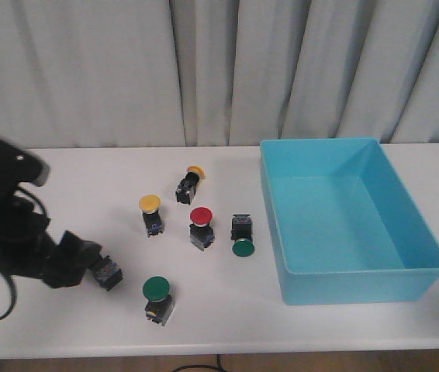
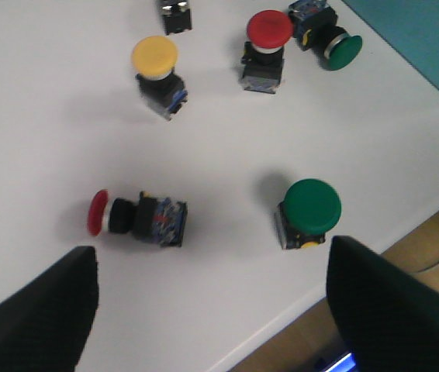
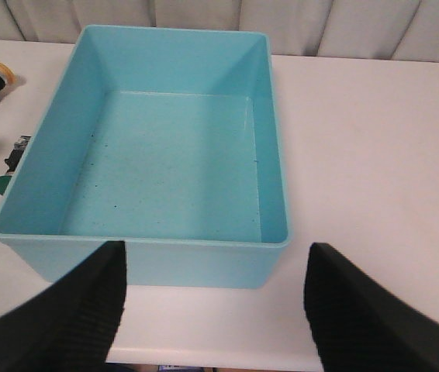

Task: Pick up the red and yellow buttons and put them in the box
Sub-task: 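Reach the left gripper down and grasp the red-capped button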

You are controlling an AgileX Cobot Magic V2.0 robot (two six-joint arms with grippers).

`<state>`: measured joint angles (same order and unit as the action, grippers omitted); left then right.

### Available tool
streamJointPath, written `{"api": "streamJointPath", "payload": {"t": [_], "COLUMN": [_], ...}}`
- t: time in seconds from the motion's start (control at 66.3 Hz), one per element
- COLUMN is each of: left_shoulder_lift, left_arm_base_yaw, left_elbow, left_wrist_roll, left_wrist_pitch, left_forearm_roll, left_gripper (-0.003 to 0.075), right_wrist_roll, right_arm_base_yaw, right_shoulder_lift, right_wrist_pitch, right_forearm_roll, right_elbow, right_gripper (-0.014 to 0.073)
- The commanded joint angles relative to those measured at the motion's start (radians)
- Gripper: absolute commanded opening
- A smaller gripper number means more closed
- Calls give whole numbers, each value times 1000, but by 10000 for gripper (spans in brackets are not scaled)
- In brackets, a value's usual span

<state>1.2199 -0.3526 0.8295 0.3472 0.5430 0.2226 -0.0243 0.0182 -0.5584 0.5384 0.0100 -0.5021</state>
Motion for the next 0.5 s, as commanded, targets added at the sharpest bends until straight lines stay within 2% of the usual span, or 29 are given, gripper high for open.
{"api": "streamJointPath", "payload": {"t": [0.0,0.226,0.483], "left_shoulder_lift": [101,365,593], "left_arm_base_yaw": [-54,-136,-135], "left_elbow": [99,304,534], "left_wrist_roll": [4,4,0], "left_wrist_pitch": [-79,-105,-87], "left_forearm_roll": [23,22,22], "left_gripper": [583,583,583], "right_wrist_roll": [-12,-12,-12], "right_arm_base_yaw": [-5,-5,-5], "right_shoulder_lift": [-8,-8,-8], "right_wrist_pitch": [-71,-61,-42], "right_forearm_roll": [4,4,4], "right_elbow": [-32,-32,-32], "right_gripper": [492,492,492]}}
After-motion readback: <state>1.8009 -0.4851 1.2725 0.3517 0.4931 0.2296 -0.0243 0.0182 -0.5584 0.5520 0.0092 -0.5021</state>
